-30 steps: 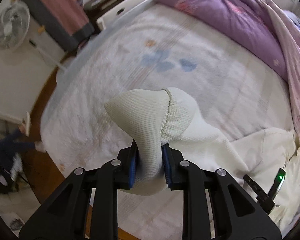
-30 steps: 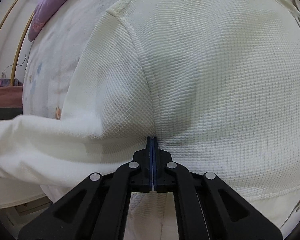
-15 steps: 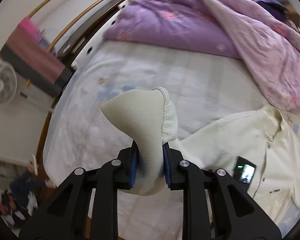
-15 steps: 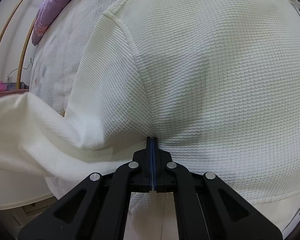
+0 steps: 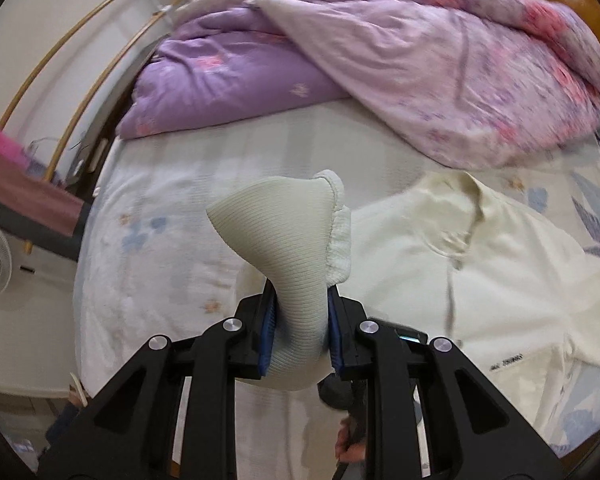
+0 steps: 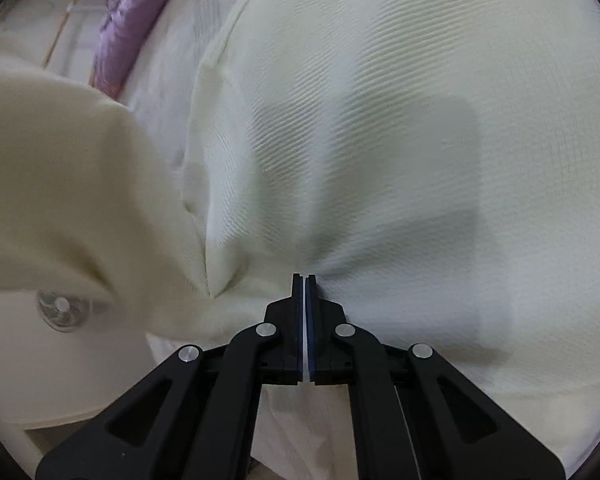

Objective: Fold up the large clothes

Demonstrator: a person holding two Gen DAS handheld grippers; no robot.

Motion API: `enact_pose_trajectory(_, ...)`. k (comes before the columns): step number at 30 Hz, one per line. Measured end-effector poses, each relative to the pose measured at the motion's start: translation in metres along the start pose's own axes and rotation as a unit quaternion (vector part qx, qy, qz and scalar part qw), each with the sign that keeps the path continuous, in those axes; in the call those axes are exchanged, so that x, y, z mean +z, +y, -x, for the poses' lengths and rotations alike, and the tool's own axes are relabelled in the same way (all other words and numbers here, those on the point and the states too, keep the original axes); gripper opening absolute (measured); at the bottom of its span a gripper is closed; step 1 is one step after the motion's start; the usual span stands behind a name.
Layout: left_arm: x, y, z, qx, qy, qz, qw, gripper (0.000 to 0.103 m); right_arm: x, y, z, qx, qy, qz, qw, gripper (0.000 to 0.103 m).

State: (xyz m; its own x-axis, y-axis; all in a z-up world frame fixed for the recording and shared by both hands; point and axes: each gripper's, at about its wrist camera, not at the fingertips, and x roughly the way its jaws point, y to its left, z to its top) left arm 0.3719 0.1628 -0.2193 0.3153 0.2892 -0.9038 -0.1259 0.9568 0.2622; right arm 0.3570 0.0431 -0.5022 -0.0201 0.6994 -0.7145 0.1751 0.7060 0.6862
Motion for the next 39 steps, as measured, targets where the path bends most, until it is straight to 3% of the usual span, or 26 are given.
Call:
enact_pose_trajectory(3,-0.002,-0.038,-0.01,0.002,0.006,-0.028,0.9996,0.023,-0.017,-0.034,0.042,0.015,-0.026,-0.034,0.999,0.001)
enact_pose_trajectory(9,-0.013,-0.107,-0.034,-0.001,0.021,-0.075,0.9969,0.022,-0.054,-0.092,0.127,0.005,-0.094,-0.092,0.991,0.001)
enact_pose_trajectory(12,-0.024,-0.147,-0.052,-0.003,0.035,-0.104,0.994,0.022,-0.067,-0.115,0.178,-0.019,-0.138,-0.103,0.985,0.001)
enact_pose_trajectory(16,-0.038,-0.194,-0.074,-0.032,0.059,-0.128,0.9895,0.022,-0.078,-0.147,0.234,-0.016,-0.18,-0.151,0.972,0.001)
enact_pose_trajectory(20,-0.048,-0.234,-0.094,-0.06,0.078,-0.139,0.9854,0.022,-0.091,-0.16,0.273,-0.063,-0.202,-0.15,0.966,0.001)
enact_pose_trajectory(24,-0.065,-0.271,-0.122,-0.077,0.117,-0.174,0.9747,0.024,-0.103,-0.162,0.286,-0.105,-0.21,-0.156,0.959,0.002)
enact_pose_trajectory(25,-0.07,-0.275,-0.128,-0.087,0.131,-0.179,0.9711,0.029,-0.105,-0.168,0.291,-0.118,-0.21,-0.16,0.957,0.005)
enact_pose_trajectory(27,-0.075,-0.271,-0.13,-0.124,0.144,-0.172,0.9666,0.053,-0.096,-0.17,0.291,-0.12,-0.208,-0.166,0.956,0.005)
enact_pose_trajectory(28,-0.077,-0.265,-0.13,-0.164,0.151,-0.158,0.9618,0.079,-0.095,-0.172,0.293,-0.119,-0.208,-0.164,0.957,0.005)
enact_pose_trajectory(29,-0.078,-0.258,-0.128,-0.195,0.15,-0.149,0.9576,0.084,-0.087,-0.171,0.294,-0.125,-0.206,-0.162,0.957,0.005)
enact_pose_trajectory(31,-0.08,-0.242,-0.125,-0.229,0.143,-0.141,0.9525,0.084,-0.077,-0.168,0.294,-0.141,-0.199,-0.157,0.957,0.009)
enact_pose_trajectory(33,-0.08,-0.225,-0.123,-0.24,0.147,-0.129,0.9507,0.084,-0.065,-0.162,0.291,-0.134,-0.198,-0.151,0.959,0.015)
enact_pose_trajectory(39,-0.084,-0.128,-0.124,-0.301,0.17,-0.009,0.9383,0.084,-0.033,-0.134,0.272,-0.155,-0.183,-0.119,0.963,0.058)
